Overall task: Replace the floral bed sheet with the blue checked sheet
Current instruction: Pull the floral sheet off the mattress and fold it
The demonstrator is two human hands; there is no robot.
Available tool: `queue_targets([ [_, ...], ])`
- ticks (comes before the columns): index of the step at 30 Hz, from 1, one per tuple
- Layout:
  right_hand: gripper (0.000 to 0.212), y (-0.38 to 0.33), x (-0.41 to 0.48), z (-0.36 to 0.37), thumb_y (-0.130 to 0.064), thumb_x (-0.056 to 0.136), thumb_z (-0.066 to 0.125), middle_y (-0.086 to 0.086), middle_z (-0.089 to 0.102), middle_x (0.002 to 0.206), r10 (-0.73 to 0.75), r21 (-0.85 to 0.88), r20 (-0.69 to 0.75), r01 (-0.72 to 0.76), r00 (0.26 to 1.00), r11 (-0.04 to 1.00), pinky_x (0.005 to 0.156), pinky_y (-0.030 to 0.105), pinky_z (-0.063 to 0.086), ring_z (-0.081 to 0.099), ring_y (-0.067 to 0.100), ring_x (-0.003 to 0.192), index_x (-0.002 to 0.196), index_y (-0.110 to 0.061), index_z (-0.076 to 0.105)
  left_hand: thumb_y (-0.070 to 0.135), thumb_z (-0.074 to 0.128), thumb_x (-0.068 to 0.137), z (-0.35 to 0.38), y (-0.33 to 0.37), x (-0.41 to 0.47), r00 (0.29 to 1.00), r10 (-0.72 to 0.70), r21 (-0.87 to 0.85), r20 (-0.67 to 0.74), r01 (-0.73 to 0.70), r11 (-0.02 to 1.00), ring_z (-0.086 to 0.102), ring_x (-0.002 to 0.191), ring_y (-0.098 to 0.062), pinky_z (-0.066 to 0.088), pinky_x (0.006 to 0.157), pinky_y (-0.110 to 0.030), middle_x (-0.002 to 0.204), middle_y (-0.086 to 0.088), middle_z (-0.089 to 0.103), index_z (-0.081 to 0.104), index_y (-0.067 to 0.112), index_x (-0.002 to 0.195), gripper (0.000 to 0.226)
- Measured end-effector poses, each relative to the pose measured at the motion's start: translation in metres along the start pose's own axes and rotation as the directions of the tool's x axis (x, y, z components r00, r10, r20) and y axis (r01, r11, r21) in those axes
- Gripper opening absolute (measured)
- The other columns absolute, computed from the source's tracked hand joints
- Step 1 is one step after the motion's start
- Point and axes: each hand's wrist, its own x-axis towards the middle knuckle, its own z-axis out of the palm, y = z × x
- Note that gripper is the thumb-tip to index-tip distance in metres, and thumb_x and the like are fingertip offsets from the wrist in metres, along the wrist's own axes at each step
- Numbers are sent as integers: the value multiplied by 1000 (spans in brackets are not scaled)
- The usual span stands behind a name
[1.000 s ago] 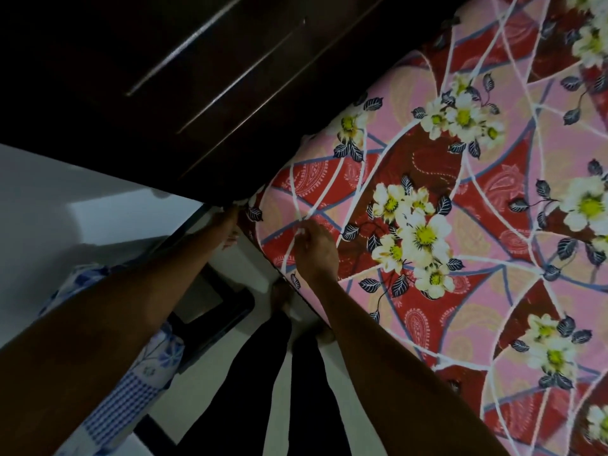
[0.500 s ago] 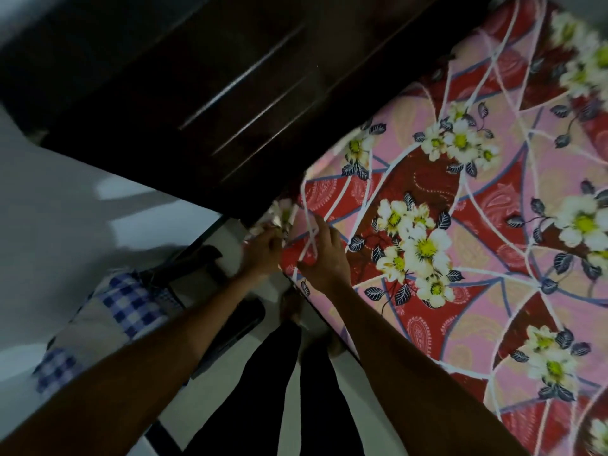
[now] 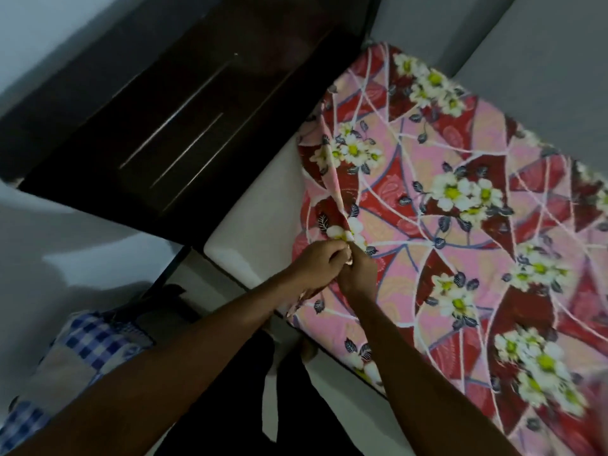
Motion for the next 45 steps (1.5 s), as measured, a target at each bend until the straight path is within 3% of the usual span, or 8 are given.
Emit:
queue_targets([
  [4,41,-2,-10,-8,-24,81,41,16,73,86,50,48,-40,-48,998,998,59,28,35,66,36,73,108,-10,68,28,49,98,-2,6,13,999,-41,35,-8,41,999,61,78,-20,46,67,-31,83,-5,65,64,12,85,25],
  [8,56,3,-12,26,-29,99,57,3,70,108,171,26,485,-209,858,978,67,28,50,68,19,84,150,-31,36,36,49,99,-15,-75,8,858,-510,156,55,498,853,61,77,-23,44,66,-29,88,-7,66,67,11,99,31],
  [11,60,15,-3,51,-32,98,60,7,62,131,204,-78,637,-201,743,976,82,37,58,67,25,103,152,-33,33,36,45,98,-40,-126,8,731,-681,96,39,676,731,61,73,-24,47,65,-29,87,-10,68,64,13,91,31],
  [19,33,13,132,80,-20,90,61,8,64,122,261,-13,278,-268,924,963,85,36,52,63,30,106,123,-20,64,27,60,93,-108,-168,110,835,-549,111,-41,550,828,62,94,-31,49,81,-34,93,-8,63,60,17,88,11],
  [23,48,30,250,90,-28,87,58,14,55,129,162,-160,160,-136,974,978,93,47,49,51,35,114,131,-12,56,3,59,94,-132,-169,211,845,-526,-62,-99,522,850,55,99,-25,44,78,-24,109,-17,59,55,-5,123,31],
  [28,79,71,367,74,-54,87,63,10,21,164,281,-285,92,-245,955,926,115,54,31,20,34,149,154,-29,27,5,64,92,-144,-140,348,893,-394,-126,-218,375,919,57,101,-25,42,77,-25,114,-17,58,48,-4,131,44],
  [37,99,132,530,61,-91,78,33,4,-17,166,258,-446,114,-183,959,876,112,66,-15,-17,31,152,157,-41,0,38,60,92,-151,-108,567,894,-265,178,-361,346,921,52,118,-38,44,96,-41,130,-22,52,54,5,130,51],
  [45,76,156,568,84,-84,89,20,-3,-5,168,150,-420,-229,-237,962,876,116,65,-8,-10,21,154,156,-46,12,43,50,96,-159,-92,697,886,-90,53,-454,128,990,65,91,-24,53,79,-34,102,-10,69,69,10,104,39],
])
